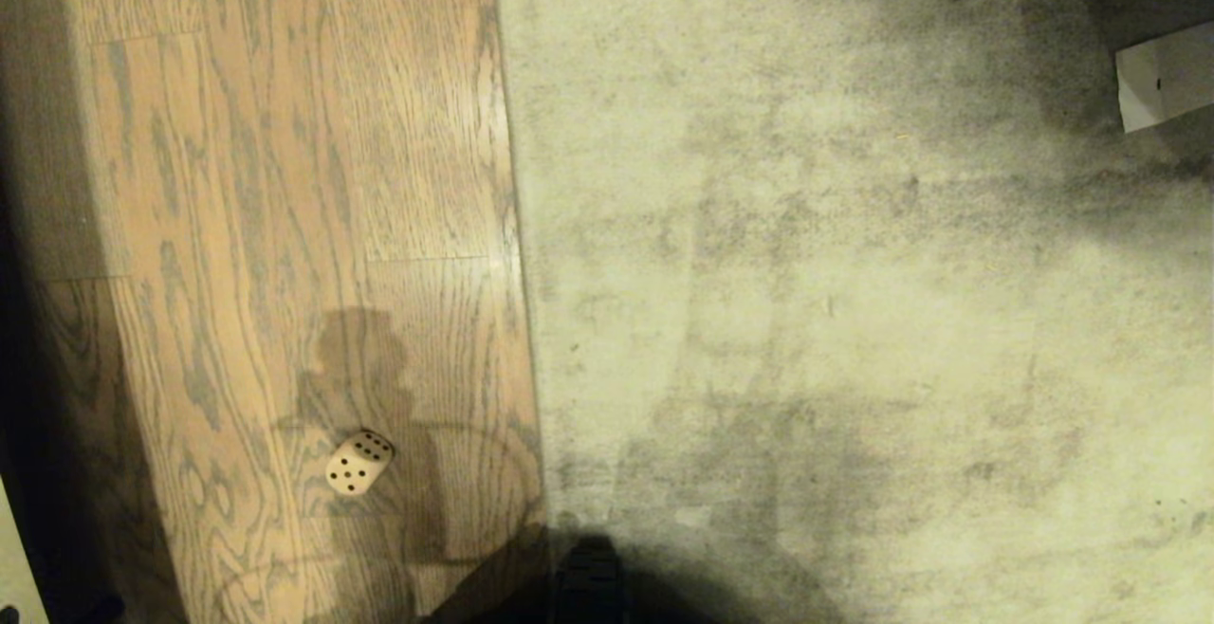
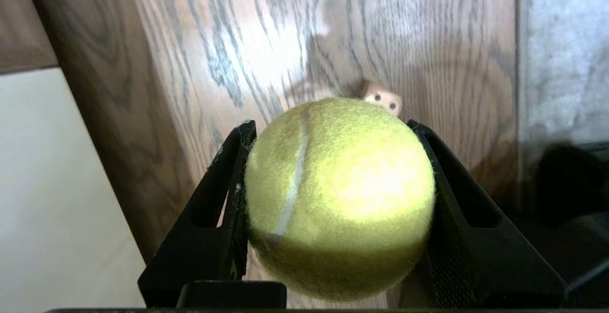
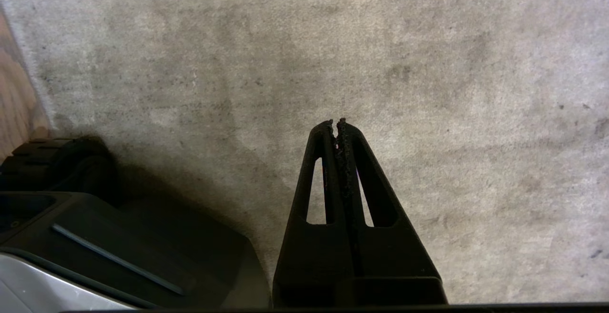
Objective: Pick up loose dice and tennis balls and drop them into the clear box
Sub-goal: Put the ball in the box
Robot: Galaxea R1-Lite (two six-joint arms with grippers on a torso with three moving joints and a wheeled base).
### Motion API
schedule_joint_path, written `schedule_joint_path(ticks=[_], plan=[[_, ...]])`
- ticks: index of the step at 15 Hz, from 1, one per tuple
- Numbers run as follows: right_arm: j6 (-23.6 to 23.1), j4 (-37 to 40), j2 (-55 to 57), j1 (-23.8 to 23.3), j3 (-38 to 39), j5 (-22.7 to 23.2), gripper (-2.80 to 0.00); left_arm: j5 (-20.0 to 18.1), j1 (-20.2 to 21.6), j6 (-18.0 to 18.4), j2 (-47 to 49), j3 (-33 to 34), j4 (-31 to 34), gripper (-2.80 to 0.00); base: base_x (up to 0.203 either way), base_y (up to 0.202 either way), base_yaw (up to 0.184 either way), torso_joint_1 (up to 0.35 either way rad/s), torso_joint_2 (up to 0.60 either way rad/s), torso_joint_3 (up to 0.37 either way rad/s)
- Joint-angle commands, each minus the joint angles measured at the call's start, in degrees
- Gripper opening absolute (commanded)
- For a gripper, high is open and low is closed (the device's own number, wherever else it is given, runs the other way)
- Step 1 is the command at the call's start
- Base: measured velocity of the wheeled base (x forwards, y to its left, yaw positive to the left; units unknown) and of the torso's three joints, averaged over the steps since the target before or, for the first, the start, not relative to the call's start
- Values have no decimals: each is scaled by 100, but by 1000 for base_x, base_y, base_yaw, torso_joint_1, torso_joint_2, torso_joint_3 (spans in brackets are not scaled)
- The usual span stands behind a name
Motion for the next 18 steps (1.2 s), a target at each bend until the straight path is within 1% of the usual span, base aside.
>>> schedule_joint_path(ticks=[1, 2, 3, 4, 5, 6, 7, 8, 9, 11, 13, 18], plan=[[1, -1, 0, 1, 3, -4, -280, -87, 245, 27, -245, 94, 320, -280, 0, 0, 0, 0, 0, 0], [1, -1, 0, 1, 9, -8, -280, -262, 429, 36, -519, 93, 518, -280, 0, 0, 0, 0, 0, 0], [1, -1, 0, 1, 9, -8, -280, -388, 435, 32, -799, 93, 741, -280, 0, 0, 0, 0, 0, 0], [1, -1, 0, 1, 1, -1, -280, -435, 420, 31, -1146, 93, 946, -280, 0, 0, 0, 0, 0, 0], [1, -1, 0, 1, 7, -7, -280, -441, 411, 15, -1516, 93, 1212, -280, 0, 0, 0, 0, 0, 0], [1, -1, 0, 1, 9, 1, -280, -419, 404, -23, -1671, 93, 1451, -280, 0, 0, 0, 0, 0, 0], [-1, -1, 0, 1, 2, -1, -280, -311, 400, -175, -1676, 93, 1754, -280, 0, 0, 0, 0, 0, 0], [1, -1, 0, 1, 0, -3, -280, -216, 398, -452, -1669, 93, 1764, -280, 0, 0, 0, 0, 0, 0], [1, -1, 0, 1, 4, -3, -280, -196, 398, -594, -1668, 93, 1749, -280, 0, 0, 0, 0, 0, 0], [1, -1, 0, 1, 9, 1, -280, -94, 398, -731, -1668, 93, 1740, -280, 0, 0, 0, 0, 0, 0], [1, -1, 0, 1, 7, -8, -280, -71, 398, -870, -1668, 93, 1748, -280, 0, 0, 0, 0, 0, 0], [1, -1, 0, 1, 9, -8, -280, -55, 398, -911, -1668, 93, 1748, -280, 0, 0, 0, 0, 0, 0]])
